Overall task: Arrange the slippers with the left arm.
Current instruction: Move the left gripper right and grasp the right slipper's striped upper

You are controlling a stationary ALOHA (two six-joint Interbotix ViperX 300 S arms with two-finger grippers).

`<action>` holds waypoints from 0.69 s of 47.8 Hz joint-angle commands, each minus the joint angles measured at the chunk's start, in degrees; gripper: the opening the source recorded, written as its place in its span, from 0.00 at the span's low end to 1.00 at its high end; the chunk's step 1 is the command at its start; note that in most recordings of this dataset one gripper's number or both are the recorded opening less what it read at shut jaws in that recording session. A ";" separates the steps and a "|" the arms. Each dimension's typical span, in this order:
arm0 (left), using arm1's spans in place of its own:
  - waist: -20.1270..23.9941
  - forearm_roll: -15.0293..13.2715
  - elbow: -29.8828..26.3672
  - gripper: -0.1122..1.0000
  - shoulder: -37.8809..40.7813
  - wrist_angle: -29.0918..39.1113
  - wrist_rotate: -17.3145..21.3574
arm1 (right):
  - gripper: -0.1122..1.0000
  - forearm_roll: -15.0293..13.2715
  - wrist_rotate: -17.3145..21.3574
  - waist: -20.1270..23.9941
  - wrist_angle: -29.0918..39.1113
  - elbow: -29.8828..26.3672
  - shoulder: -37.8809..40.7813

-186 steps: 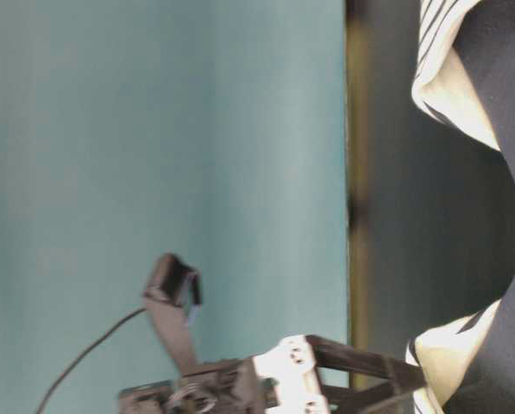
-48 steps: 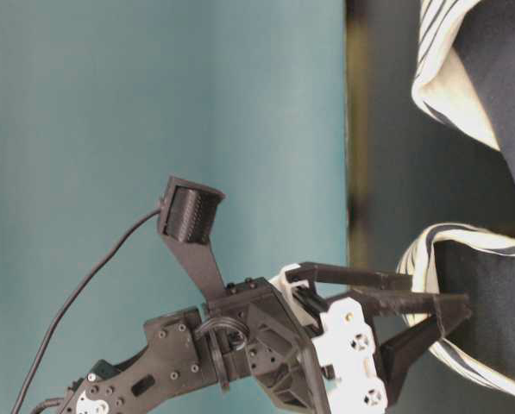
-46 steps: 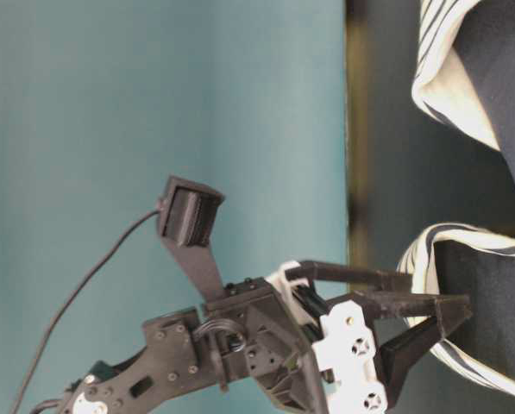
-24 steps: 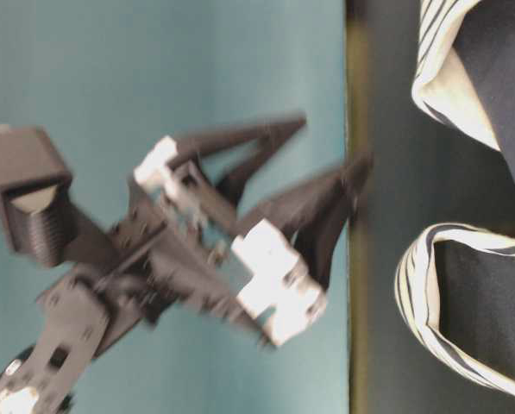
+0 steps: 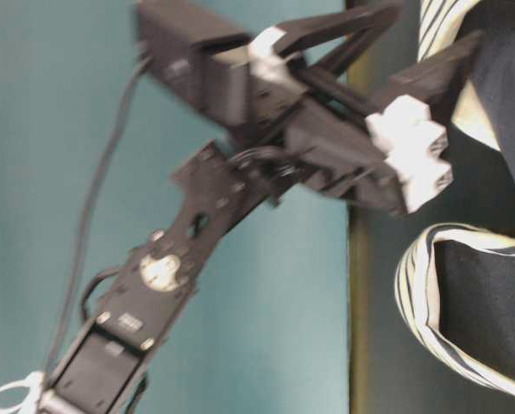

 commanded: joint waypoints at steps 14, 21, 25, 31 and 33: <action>0.79 0.09 -2.02 0.64 0.97 -0.18 -0.18 | 0.10 0.26 0.44 -0.44 -0.53 0.00 0.26; 0.44 0.09 -2.37 0.27 0.79 0.00 -0.35 | 0.10 0.26 0.44 -0.44 -0.53 0.00 0.09; 0.35 0.09 -2.90 0.12 0.62 0.88 -0.53 | 0.10 0.18 0.44 -0.44 -0.53 0.09 -0.09; 0.26 0.09 -4.48 0.11 -0.26 4.22 -2.29 | 0.10 0.18 0.44 -0.44 -0.53 0.18 -0.62; 0.35 0.09 -5.19 0.11 -0.79 5.71 -3.43 | 0.10 0.18 0.44 -0.44 -0.53 0.18 -0.79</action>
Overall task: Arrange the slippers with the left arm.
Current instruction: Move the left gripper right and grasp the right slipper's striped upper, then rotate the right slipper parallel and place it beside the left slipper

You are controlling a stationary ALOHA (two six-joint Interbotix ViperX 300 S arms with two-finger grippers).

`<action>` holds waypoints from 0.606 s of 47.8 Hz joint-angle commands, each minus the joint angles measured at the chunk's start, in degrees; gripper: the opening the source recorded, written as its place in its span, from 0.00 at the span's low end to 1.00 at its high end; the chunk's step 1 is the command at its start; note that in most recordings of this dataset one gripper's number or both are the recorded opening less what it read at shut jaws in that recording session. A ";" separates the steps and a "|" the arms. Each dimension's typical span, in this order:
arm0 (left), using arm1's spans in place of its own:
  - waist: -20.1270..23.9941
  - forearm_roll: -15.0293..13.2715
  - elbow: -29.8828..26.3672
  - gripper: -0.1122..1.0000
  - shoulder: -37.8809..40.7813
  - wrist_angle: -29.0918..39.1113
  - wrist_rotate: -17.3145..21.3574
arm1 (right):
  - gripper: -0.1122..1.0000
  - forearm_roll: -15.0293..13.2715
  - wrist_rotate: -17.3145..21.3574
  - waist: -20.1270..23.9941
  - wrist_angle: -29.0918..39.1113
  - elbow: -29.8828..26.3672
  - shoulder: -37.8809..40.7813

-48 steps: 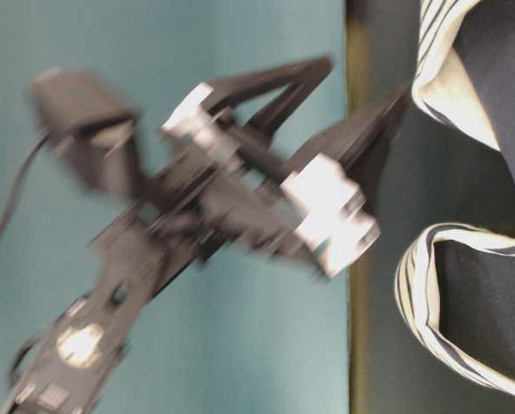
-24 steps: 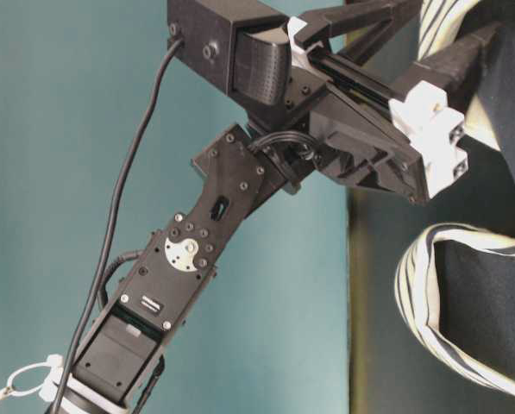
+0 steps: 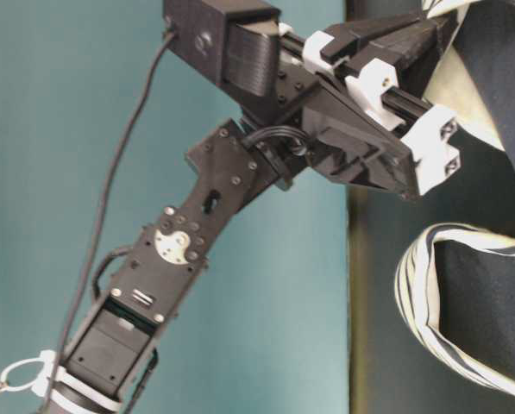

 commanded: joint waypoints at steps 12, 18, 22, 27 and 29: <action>0.26 0.09 -7.56 0.11 -5.19 10.37 -18.02 | 0.10 0.26 0.44 -0.44 -0.53 0.09 -0.26; 0.44 0.09 -10.20 0.11 -6.33 19.07 -26.72 | 0.10 0.35 0.44 -0.44 -0.53 0.18 -0.35; 0.88 0.09 -10.72 0.11 -7.03 24.70 -31.38 | 0.10 0.44 0.44 -0.44 -0.53 0.18 -0.44; 1.85 0.09 -9.58 0.11 -8.09 29.36 -37.53 | 0.10 0.35 0.44 -0.44 -0.53 0.26 -0.70; 2.20 0.09 -8.88 0.11 -8.61 30.06 -39.46 | 0.10 0.35 0.44 -0.44 -0.53 0.26 -0.88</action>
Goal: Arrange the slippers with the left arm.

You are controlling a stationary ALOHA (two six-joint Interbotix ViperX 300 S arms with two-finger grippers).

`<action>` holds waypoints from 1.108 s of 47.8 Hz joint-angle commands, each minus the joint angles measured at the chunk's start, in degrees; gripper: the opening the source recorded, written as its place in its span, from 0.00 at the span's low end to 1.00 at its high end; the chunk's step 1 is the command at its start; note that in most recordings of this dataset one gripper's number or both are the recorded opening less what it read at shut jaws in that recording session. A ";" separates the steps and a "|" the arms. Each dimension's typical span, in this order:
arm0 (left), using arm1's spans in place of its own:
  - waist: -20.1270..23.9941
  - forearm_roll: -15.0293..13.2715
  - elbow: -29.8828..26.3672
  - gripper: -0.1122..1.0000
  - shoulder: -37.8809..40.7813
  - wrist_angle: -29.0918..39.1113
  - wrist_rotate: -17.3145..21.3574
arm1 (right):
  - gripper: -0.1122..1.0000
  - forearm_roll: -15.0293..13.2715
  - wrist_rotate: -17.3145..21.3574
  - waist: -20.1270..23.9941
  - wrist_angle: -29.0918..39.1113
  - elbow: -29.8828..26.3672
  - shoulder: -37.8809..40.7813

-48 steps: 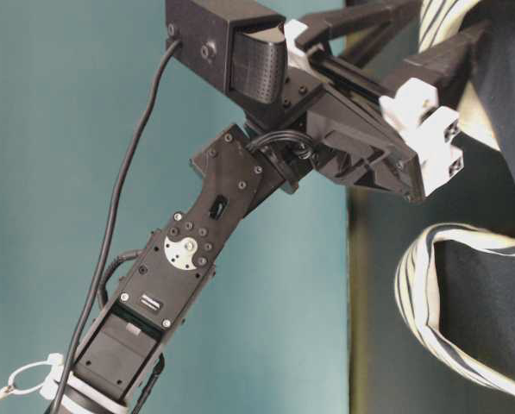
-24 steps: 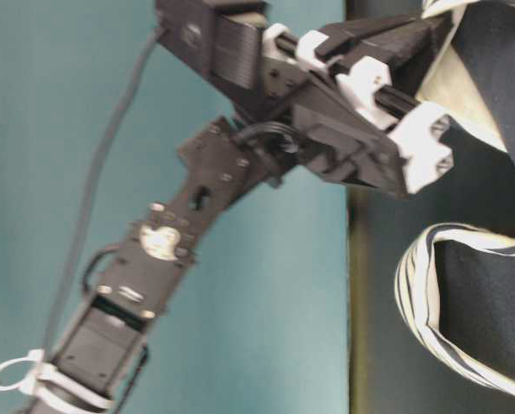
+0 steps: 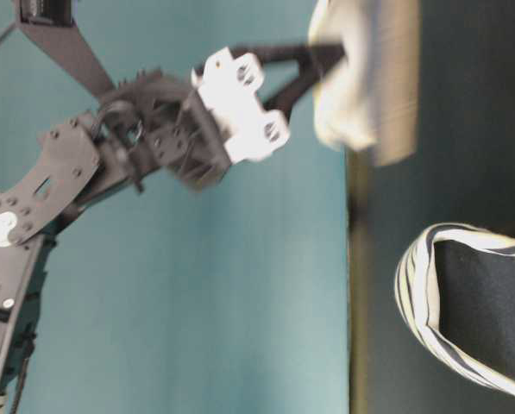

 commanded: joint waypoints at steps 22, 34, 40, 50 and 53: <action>3.78 0.18 12.57 0.11 -6.77 -8.61 -5.98 | 0.10 0.26 0.26 -0.44 -1.58 -0.26 -0.44; 3.16 0.18 13.01 0.11 -5.36 -8.88 -6.86 | 0.10 0.26 0.26 -0.44 -1.76 -0.26 -0.44; 3.08 0.18 13.10 0.11 -4.83 -8.88 -6.86 | 0.10 0.18 0.26 -0.44 -1.85 -0.26 -0.44; 2.81 0.18 13.18 0.11 -4.83 -8.61 -6.94 | 0.10 0.18 0.26 -0.44 -1.76 -0.18 -0.44; 2.64 0.18 13.18 0.11 -4.57 -8.70 -6.94 | 0.10 0.26 0.26 -0.44 -1.85 -0.18 -0.44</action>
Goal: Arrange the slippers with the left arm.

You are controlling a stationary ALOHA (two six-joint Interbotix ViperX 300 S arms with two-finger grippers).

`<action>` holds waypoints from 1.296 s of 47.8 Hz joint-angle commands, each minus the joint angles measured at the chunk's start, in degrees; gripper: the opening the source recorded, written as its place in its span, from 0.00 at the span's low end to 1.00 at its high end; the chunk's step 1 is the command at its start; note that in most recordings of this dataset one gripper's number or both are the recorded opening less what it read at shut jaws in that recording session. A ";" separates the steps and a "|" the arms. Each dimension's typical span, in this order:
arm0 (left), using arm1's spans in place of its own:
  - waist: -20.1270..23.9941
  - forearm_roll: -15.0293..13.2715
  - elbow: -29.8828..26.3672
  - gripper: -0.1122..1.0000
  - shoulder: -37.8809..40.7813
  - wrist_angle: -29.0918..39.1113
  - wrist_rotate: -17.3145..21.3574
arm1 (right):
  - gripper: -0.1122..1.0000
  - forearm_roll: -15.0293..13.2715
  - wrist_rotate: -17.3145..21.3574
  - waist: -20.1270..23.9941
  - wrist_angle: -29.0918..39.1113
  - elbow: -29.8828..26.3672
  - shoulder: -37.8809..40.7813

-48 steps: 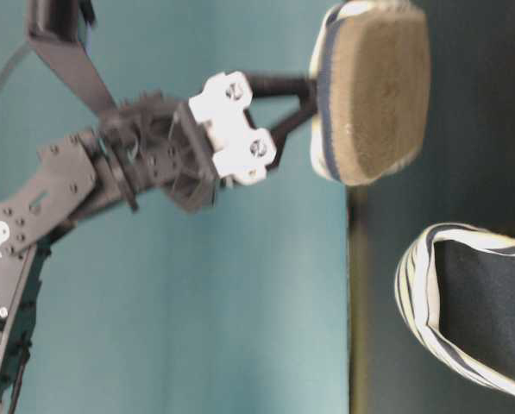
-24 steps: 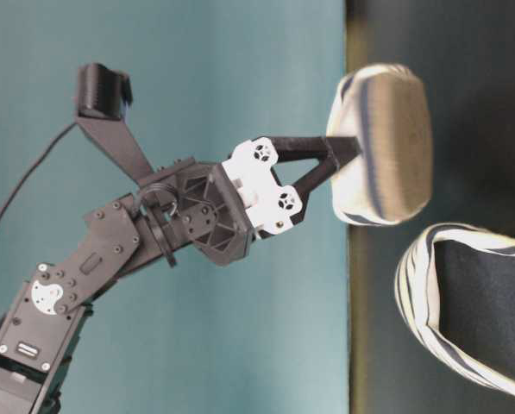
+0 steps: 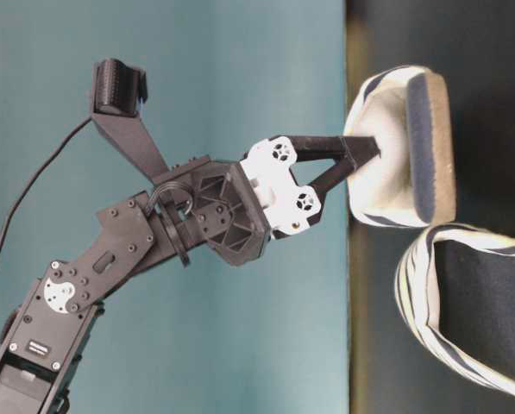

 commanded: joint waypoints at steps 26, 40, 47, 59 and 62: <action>-1.93 0.00 -0.26 0.70 0.26 -0.26 0.18 | 0.10 0.09 0.35 -0.35 -1.05 -0.18 0.26; -2.37 0.09 0.53 0.88 0.00 -0.53 1.49 | 0.10 0.09 0.35 -0.35 -1.14 -0.18 0.26; -3.08 0.09 1.14 0.88 -2.46 -1.41 2.81 | 0.10 0.18 0.35 -0.35 -1.14 -0.18 0.26; -3.96 0.09 10.63 0.88 -12.66 -11.60 2.90 | 0.10 0.18 0.35 -0.35 -0.97 0.09 0.18; -3.96 0.09 13.62 0.88 -15.29 -13.62 2.81 | 0.10 0.18 0.35 -0.35 -1.14 0.26 0.09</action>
